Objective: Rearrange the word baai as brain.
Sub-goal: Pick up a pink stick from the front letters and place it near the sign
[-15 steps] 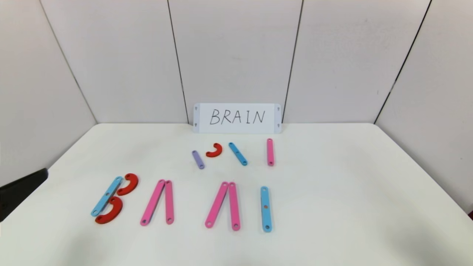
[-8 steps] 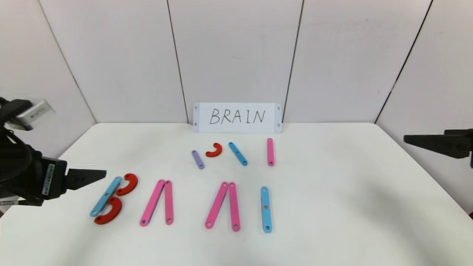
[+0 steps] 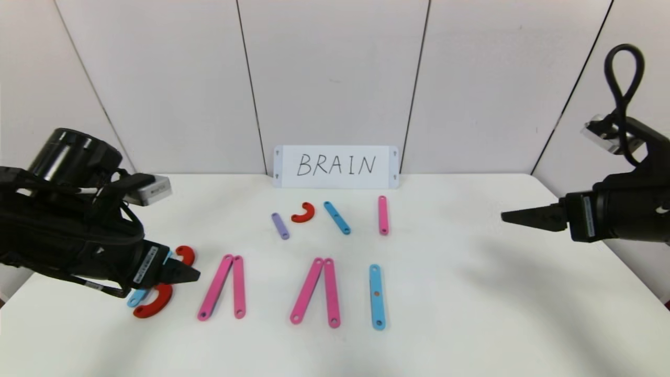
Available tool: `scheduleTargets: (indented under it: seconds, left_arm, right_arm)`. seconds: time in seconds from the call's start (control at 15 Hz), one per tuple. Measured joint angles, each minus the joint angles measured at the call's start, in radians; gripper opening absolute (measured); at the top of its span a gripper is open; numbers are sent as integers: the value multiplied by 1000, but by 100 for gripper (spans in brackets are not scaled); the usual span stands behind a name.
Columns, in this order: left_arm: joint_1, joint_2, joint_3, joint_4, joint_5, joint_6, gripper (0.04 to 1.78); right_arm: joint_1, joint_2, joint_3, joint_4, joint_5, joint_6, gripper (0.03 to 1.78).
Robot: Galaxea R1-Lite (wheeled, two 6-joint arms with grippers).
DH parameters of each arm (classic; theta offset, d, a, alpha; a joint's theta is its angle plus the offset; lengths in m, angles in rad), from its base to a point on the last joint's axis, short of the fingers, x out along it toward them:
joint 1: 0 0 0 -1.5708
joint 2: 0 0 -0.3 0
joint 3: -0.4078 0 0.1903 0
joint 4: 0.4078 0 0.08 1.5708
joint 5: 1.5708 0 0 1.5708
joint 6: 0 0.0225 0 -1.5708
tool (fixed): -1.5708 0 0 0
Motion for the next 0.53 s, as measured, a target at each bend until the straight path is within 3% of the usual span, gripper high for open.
scheduleTargets:
  seconds: [0.53]
  left_arm:
    - [-22,166,12,-64,16,-47,174]
  right_arm:
    - [34,71,14,1,-1,-2,174]
